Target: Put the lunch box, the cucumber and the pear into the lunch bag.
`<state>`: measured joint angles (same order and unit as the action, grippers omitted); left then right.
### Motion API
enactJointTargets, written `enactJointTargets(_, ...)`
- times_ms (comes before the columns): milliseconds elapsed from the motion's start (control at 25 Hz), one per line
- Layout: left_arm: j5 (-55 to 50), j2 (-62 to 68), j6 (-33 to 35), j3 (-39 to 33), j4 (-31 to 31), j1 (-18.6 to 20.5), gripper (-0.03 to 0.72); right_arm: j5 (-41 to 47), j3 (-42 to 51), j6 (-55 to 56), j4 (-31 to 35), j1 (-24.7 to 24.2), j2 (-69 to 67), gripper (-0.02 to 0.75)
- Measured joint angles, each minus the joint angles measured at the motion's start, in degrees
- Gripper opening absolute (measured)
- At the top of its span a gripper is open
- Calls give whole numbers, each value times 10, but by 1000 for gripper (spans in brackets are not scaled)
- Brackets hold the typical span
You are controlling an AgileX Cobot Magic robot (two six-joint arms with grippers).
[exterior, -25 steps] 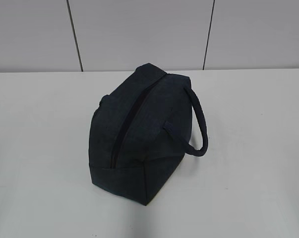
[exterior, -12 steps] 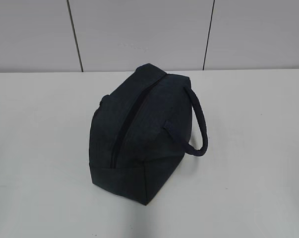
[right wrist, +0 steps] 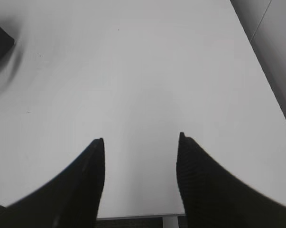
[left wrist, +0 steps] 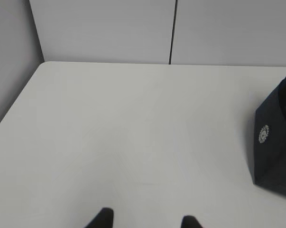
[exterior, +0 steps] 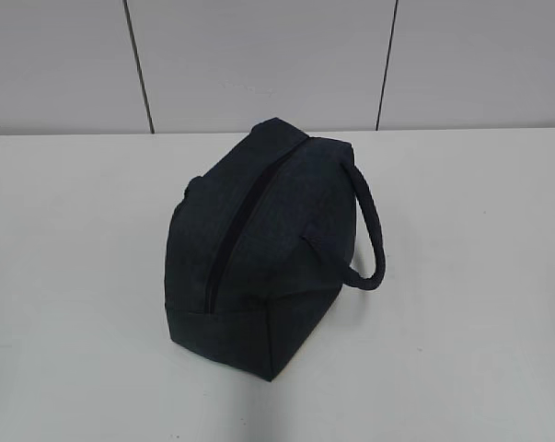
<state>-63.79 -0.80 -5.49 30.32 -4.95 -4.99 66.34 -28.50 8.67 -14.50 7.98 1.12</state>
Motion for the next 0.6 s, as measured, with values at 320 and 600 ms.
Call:
enactJointTargets(320,0,0,0,0,0,-8,269,0,0,0,-1,-3,0,391)
enactJointTargets(600,0,0,0,0,0,-8,269,0,0,0,-1,-3,0,390)
